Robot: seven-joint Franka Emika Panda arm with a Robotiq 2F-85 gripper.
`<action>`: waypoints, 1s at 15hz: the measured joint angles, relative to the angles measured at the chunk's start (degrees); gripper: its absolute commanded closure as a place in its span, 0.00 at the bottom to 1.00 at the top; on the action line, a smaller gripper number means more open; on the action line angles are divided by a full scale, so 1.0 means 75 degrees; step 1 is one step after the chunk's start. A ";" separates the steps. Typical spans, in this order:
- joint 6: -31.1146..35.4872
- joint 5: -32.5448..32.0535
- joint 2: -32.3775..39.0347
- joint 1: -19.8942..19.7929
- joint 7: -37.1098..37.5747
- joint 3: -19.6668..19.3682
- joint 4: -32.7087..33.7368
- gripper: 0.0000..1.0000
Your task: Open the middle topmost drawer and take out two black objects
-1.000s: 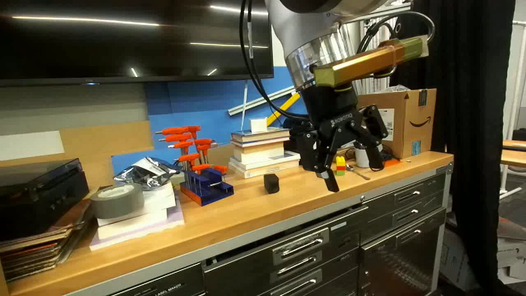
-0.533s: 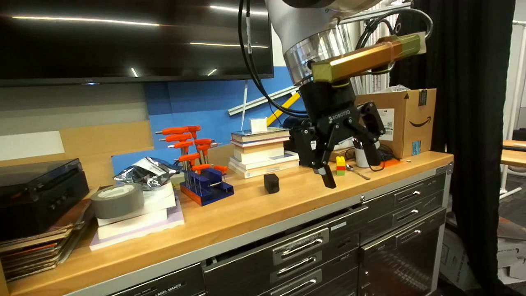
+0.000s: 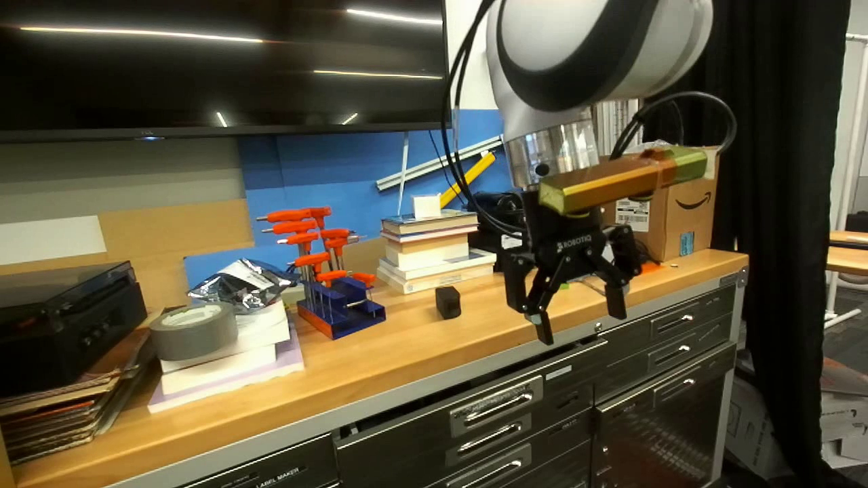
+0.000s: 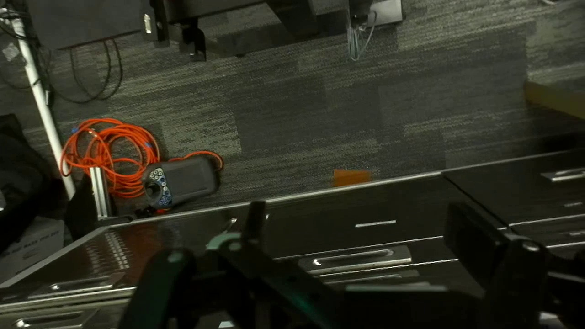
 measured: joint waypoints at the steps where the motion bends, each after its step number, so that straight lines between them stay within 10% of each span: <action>1: 0.0461 0.0056 0.0128 -0.0048 0.0069 -0.0138 -0.0177 0.00; 15: 0.4940 0.2683 0.3674 -0.0564 0.1098 -0.1349 0.0702 0.00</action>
